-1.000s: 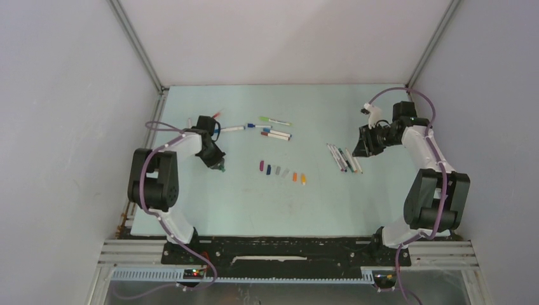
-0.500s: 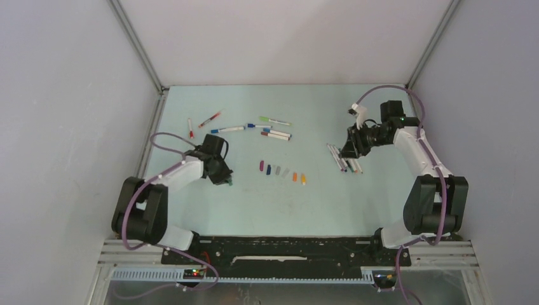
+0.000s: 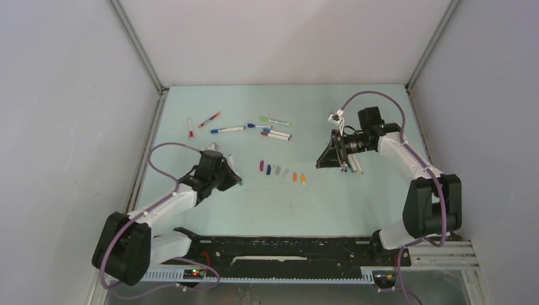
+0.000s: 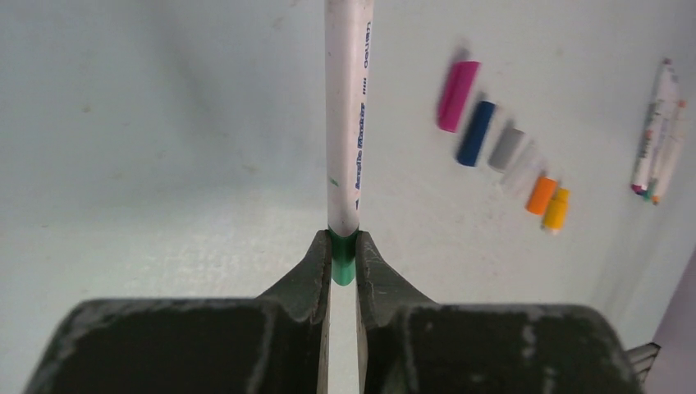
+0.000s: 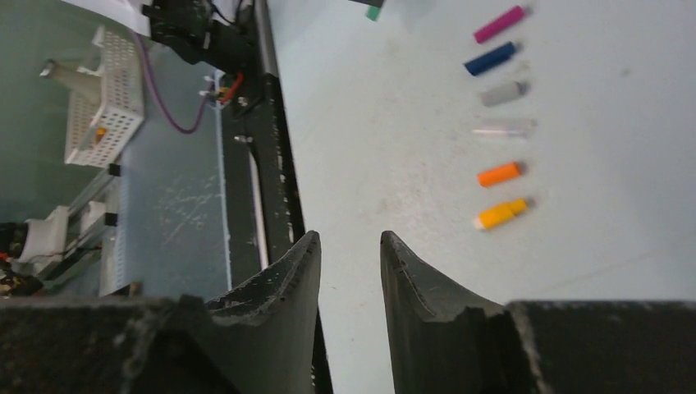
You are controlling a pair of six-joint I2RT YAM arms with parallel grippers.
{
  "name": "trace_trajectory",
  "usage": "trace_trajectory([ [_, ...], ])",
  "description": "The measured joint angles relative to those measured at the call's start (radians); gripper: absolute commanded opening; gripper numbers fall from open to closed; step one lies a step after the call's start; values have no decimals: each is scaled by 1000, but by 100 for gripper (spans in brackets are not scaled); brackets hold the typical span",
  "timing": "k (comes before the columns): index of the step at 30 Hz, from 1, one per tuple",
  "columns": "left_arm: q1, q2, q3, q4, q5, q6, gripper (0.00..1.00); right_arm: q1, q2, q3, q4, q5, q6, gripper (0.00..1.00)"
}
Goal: Open the pen caps
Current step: Pick up the pen from the center of the board.
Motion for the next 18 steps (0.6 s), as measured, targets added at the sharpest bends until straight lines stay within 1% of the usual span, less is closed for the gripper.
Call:
trace_trajectory([
  [5, -70, -72, -48, 122, 16, 16, 0, 27, 0, -66, 133, -95, 97, 38],
  [10, -179, -111, -61, 256, 19, 55, 0, 96, 0, -153, 325, -123, 248, 41],
  [12, -215, -108, -61, 303, 24, 69, 0, 119, 0, -178, 399, -121, 311, 43],
  [14, -251, -93, -61, 348, 29, 79, 0, 138, 0, -206, 489, -120, 399, 47],
  [18, -332, -13, -39, 404, 39, 90, 0, 141, 0, -256, 680, -109, 571, 52],
])
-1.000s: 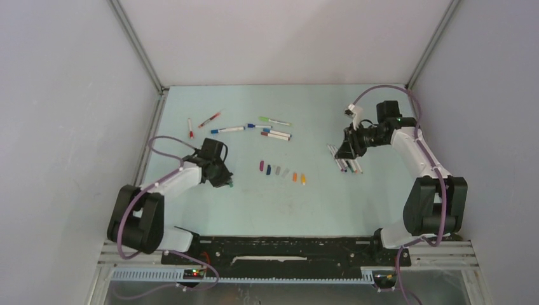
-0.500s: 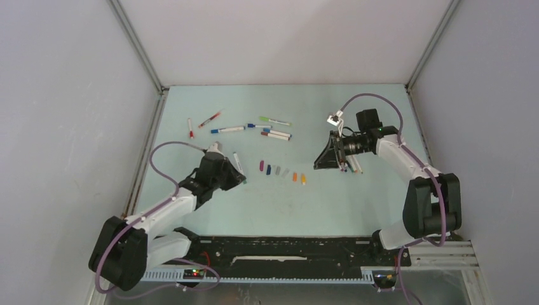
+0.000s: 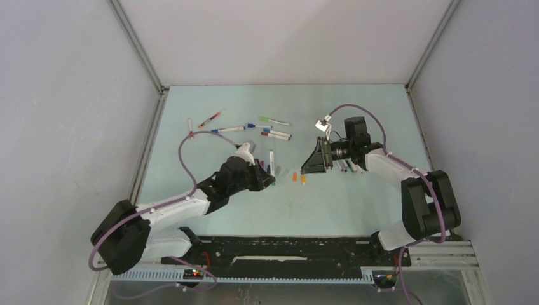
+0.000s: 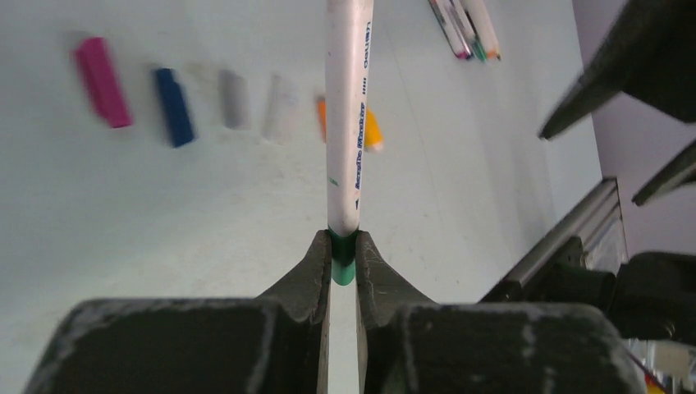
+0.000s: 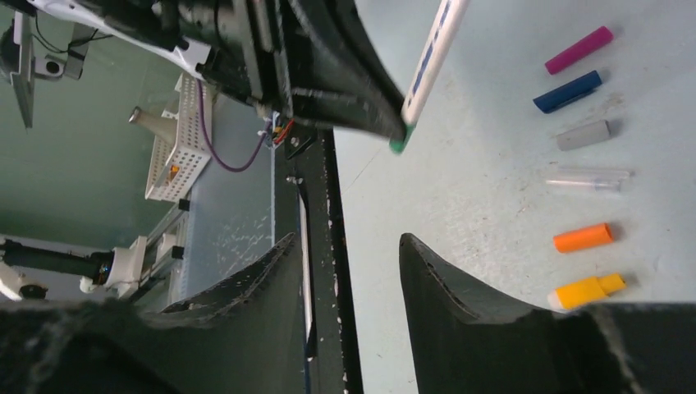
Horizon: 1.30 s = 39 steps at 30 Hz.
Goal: Open the pen caps
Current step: Pick up the pen from the center of the board, then open the pen cap from the pen.
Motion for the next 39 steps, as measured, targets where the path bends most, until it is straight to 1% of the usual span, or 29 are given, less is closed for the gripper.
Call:
trace_trajectory([
  [2, -52, 63, 43, 8, 2, 8, 0, -1, 0, -28, 107, 10, 97, 57],
  [5, -111, 135, 117, 18, 4, 16, 0, -2, 0, -46, 192, 19, 181, 62],
  [9, -162, 200, 207, 47, 5, 22, 0, -8, 10, -48, 263, 42, 262, 63],
  [15, -193, 242, 257, 71, 11, 22, 0, -31, 25, -48, 299, 67, 332, 59],
  [19, -201, 269, 275, 72, 18, 22, 0, -22, 28, -48, 319, 69, 359, 53],
  [21, -207, 276, 283, 72, 20, 22, 0, -15, 31, -48, 327, 69, 373, 48],
  [22, -209, 277, 286, 72, 23, 22, 0, -13, 32, -48, 331, 69, 377, 43],
  [24, -213, 277, 294, 71, 26, 22, 1, -9, 35, -48, 337, 69, 385, 19],
  [25, -214, 277, 298, 71, 26, 22, 3, -8, 37, -48, 341, 68, 385, 2],
  [26, -215, 277, 301, 72, 28, 22, 6, -7, 37, -48, 347, 69, 397, 0],
  [28, -217, 274, 307, 74, 31, 21, 19, -10, 40, -50, 357, 71, 399, 0],
  [30, -217, 274, 308, 78, 32, 21, 39, -16, 40, -50, 365, 68, 411, 0],
  [33, -217, 262, 305, 82, 34, 25, 61, -19, 40, -50, 373, 59, 435, 0],
  [35, -217, 238, 292, 100, 34, 23, 64, -21, 40, -50, 385, 51, 454, 0],
  [39, -217, 200, 280, 130, 40, 20, 64, -25, 39, -50, 399, 38, 482, 0],
])
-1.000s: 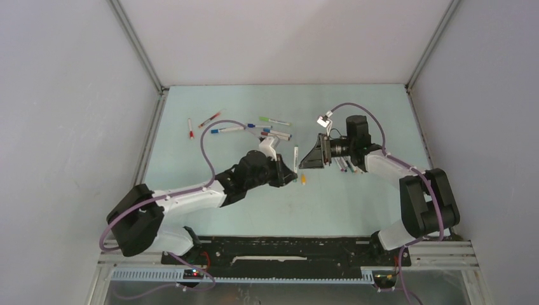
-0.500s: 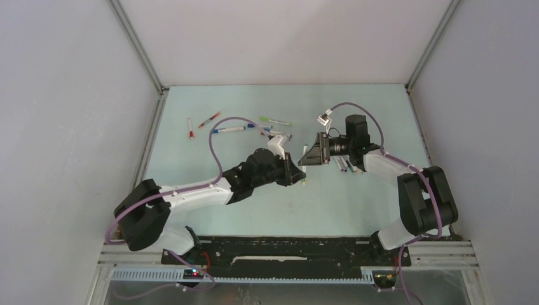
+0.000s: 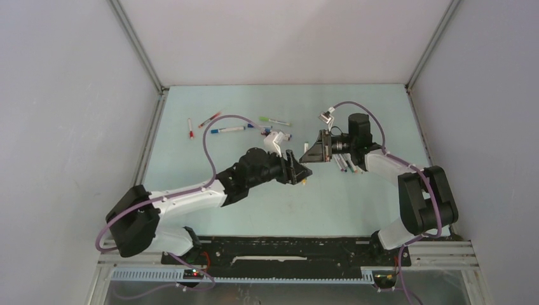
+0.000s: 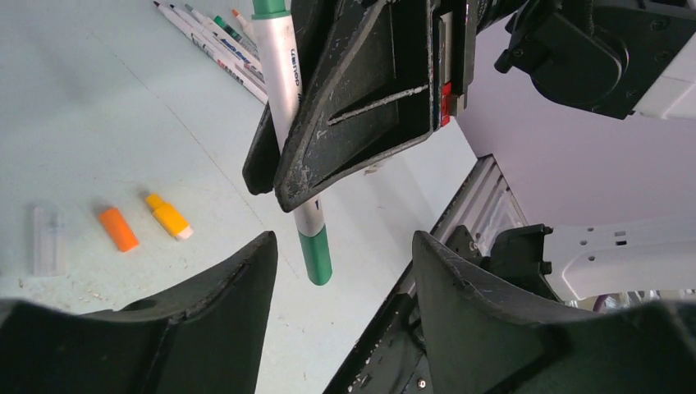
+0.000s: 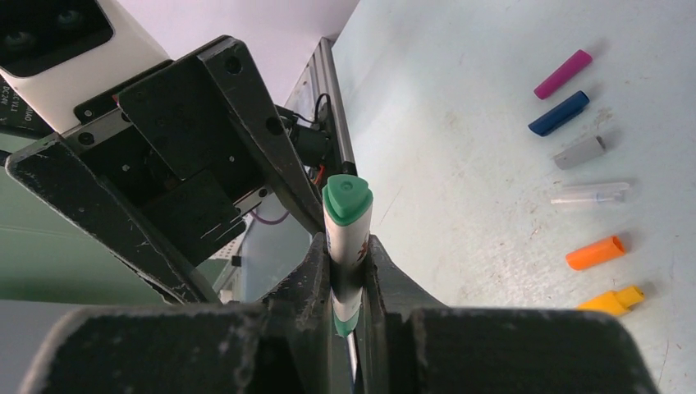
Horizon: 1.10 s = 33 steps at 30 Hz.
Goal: Open the pen caps
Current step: Open the pen cap from the pen.
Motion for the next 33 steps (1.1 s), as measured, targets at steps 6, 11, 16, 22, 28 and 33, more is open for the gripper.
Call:
trace_trajectory([
  [6, 0, 17, 0, 18, 23, -7, 57, -6, 0, 0, 13, -4, 35, 0],
  [11, 0, 60, 0, 23, 39, -18, 45, -13, 0, 0, 16, -5, 54, 0],
  [16, 0, 95, 3, 21, 48, -33, 11, -14, 0, 0, 16, -4, 60, 0],
  [22, 2, 120, 35, 3, 66, -56, 0, -23, 0, 0, 23, 4, 50, 0],
  [28, 8, 158, 48, 54, 91, -69, 0, -72, -7, -1, 23, -2, 53, 0],
  [33, 7, 202, 87, 130, 96, -66, 0, -147, -16, 48, -10, -51, 75, 0],
])
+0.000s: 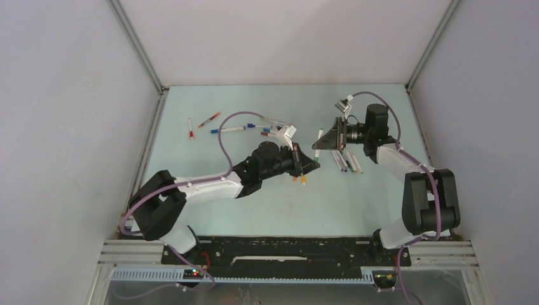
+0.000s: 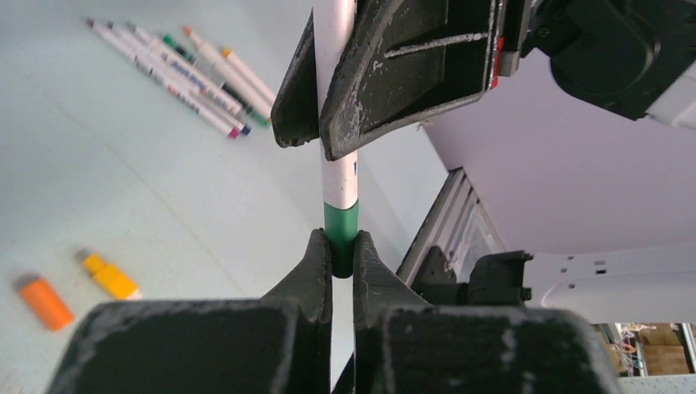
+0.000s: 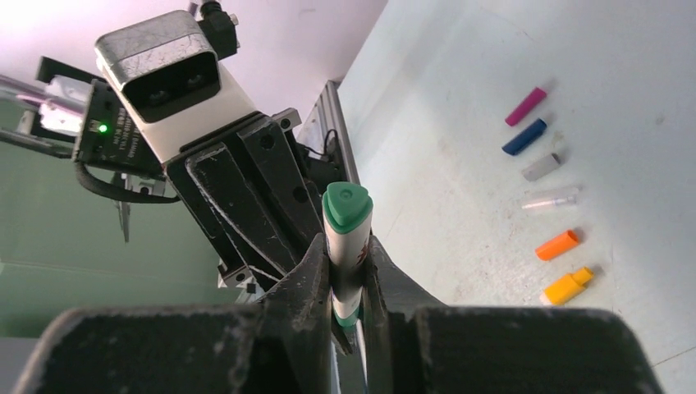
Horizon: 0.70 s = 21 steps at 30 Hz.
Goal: Open the pen caps
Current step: Open the pen cap from the pen.
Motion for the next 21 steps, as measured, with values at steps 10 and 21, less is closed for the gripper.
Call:
trace_trajectory([
  [10, -13, 3, 11, 79, -27, 12, 0, -28, 0, 84, -82, -58, -19, 0],
  [21, -108, 54, 45, -146, 134, 94, 0, -105, 21, 254, -237, 36, -146, 0],
])
